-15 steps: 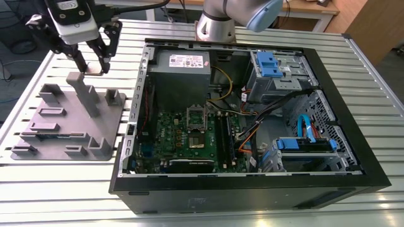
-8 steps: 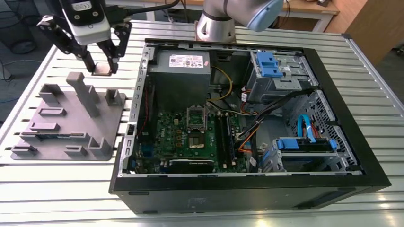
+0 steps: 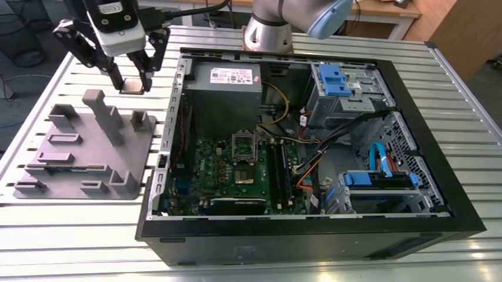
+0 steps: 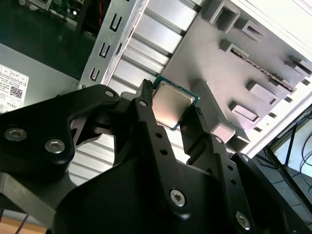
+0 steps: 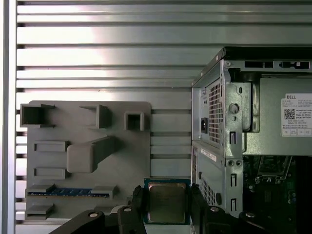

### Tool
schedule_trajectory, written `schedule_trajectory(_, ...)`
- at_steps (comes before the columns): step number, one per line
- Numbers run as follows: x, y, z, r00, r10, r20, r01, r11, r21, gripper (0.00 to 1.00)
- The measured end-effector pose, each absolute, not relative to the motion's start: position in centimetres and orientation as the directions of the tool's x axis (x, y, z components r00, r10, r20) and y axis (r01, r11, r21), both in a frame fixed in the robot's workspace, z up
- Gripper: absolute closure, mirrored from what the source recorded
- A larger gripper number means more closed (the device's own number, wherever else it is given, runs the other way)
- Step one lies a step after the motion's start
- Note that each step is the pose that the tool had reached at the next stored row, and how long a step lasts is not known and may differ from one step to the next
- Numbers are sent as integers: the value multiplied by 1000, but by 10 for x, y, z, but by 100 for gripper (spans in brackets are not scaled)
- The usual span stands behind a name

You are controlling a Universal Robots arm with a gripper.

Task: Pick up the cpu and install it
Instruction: 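Pick up the cpu and move it towards the insertion slot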

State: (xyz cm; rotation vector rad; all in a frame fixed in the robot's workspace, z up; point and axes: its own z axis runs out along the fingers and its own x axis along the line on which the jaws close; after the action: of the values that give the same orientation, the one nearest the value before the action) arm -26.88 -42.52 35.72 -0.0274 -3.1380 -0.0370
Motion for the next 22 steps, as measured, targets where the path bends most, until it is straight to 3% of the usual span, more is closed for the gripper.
schedule_trajectory(22, -258, -425, 358, -1000, 17, 6, 17, 1000, 24, 53)
